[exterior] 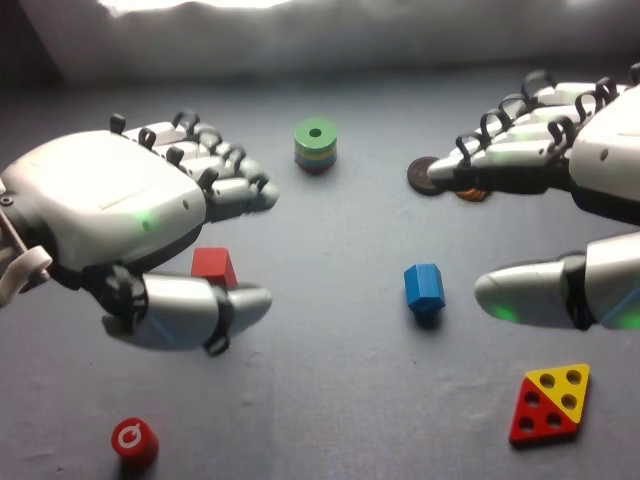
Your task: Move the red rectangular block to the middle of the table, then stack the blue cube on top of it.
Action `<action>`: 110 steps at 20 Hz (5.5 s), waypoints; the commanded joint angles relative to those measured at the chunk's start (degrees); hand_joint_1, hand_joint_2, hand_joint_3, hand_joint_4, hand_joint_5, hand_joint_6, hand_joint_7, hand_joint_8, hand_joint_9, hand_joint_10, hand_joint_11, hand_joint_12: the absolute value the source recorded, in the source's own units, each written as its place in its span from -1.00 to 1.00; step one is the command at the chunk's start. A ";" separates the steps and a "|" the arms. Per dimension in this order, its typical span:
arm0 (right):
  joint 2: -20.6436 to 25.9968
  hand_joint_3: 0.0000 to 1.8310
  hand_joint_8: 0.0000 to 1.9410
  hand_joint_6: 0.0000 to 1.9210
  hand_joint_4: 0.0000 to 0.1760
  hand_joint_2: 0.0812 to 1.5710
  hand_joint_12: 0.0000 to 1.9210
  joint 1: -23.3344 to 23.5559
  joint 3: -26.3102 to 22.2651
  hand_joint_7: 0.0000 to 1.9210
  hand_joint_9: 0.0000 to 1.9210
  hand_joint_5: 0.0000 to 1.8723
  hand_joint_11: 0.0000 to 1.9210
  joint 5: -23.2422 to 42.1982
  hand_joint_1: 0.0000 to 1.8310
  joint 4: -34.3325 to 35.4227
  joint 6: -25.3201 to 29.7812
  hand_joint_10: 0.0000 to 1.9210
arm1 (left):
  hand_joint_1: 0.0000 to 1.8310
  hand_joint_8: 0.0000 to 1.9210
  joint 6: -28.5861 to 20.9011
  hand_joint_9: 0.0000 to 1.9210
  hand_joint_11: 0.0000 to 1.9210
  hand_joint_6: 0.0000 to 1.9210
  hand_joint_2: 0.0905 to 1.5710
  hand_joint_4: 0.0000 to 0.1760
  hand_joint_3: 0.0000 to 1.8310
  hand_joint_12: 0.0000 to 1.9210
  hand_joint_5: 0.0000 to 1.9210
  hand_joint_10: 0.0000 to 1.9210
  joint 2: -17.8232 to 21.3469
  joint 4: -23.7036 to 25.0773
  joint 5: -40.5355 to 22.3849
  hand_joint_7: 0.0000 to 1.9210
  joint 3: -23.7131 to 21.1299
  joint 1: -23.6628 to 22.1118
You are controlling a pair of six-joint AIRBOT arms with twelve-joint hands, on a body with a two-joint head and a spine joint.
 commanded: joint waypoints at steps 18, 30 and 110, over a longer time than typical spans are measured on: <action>0.61 -1.00 -1.00 -1.00 -1.00 0.53 -0.82 0.80 -0.09 -0.90 -0.95 -0.87 -1.00 5.23 -0.96 0.11 0.23 -1.00 | -1.00 -0.99 10.41 -1.00 -1.00 -0.98 0.63 -1.00 -0.99 -1.00 -0.95 -1.00 -4.97 -11.37 -4.15 -0.97 0.86 0.13; 0.62 -1.00 -1.00 -1.00 -1.00 0.49 -0.70 0.81 -0.09 -0.86 -0.90 -0.83 -1.00 5.12 -0.91 0.11 0.27 -1.00 | -0.90 -0.99 10.45 -0.92 -0.96 -0.99 0.59 -1.00 -1.00 -0.98 -0.89 -0.99 -10.80 -12.28 -11.24 -0.90 4.32 4.38; 0.66 -1.00 -1.00 -1.00 -1.00 0.40 -0.49 0.88 -0.26 -0.77 -0.80 -0.75 -1.00 4.55 -0.78 0.12 1.63 -1.00 | 0.03 -1.00 9.35 -0.83 -1.00 0.27 0.50 1.00 -1.00 -0.84 -0.14 -1.00 -18.35 -21.01 -18.05 -0.66 16.36 9.62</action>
